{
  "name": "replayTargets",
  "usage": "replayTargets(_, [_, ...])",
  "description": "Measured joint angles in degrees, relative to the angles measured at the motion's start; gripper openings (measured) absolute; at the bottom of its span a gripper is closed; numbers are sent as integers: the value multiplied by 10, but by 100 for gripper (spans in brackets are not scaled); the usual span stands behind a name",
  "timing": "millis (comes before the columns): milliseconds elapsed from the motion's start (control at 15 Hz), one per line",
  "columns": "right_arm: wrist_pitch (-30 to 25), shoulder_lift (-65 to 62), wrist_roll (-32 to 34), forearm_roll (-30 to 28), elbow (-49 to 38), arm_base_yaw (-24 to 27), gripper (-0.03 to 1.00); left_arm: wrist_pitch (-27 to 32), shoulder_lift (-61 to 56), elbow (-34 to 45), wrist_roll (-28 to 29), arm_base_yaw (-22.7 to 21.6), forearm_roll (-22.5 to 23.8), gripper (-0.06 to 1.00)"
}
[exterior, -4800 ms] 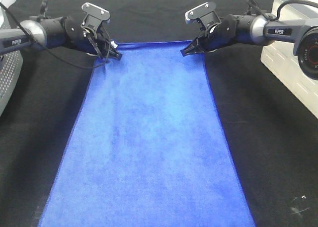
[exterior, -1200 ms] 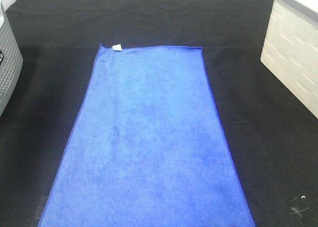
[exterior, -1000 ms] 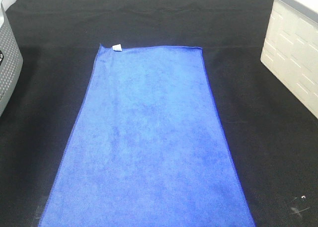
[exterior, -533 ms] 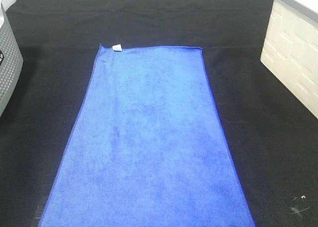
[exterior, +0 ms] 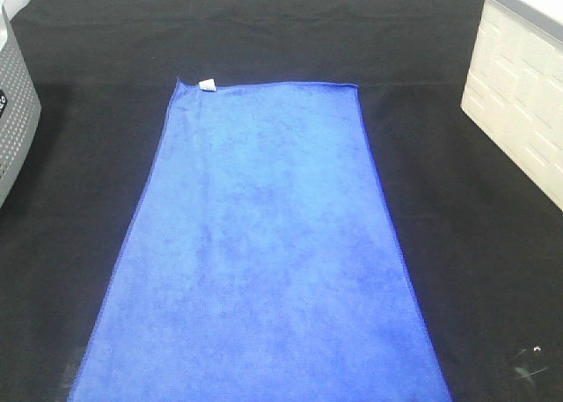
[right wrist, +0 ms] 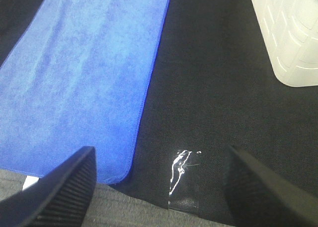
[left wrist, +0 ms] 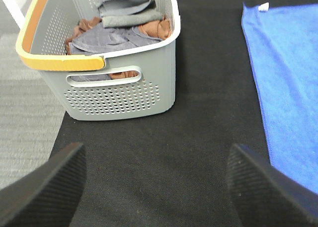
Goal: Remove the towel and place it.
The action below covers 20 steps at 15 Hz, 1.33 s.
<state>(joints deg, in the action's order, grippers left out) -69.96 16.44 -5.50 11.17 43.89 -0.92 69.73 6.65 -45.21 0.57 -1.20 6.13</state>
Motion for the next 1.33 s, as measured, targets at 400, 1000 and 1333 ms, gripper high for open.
replayTargets(400, [0,-146,-11,0,-51,0,68,7,-69,34,0,0,-5,72])
replayTargets(1000, [25,-167,-28,-22,-163,0,68,-30,-70,138,-2,0,-49,72])
replayTargets(1333, [60,-167,-28,-26,-178,0,68,-93,-70,166,-22,0,-92,72])
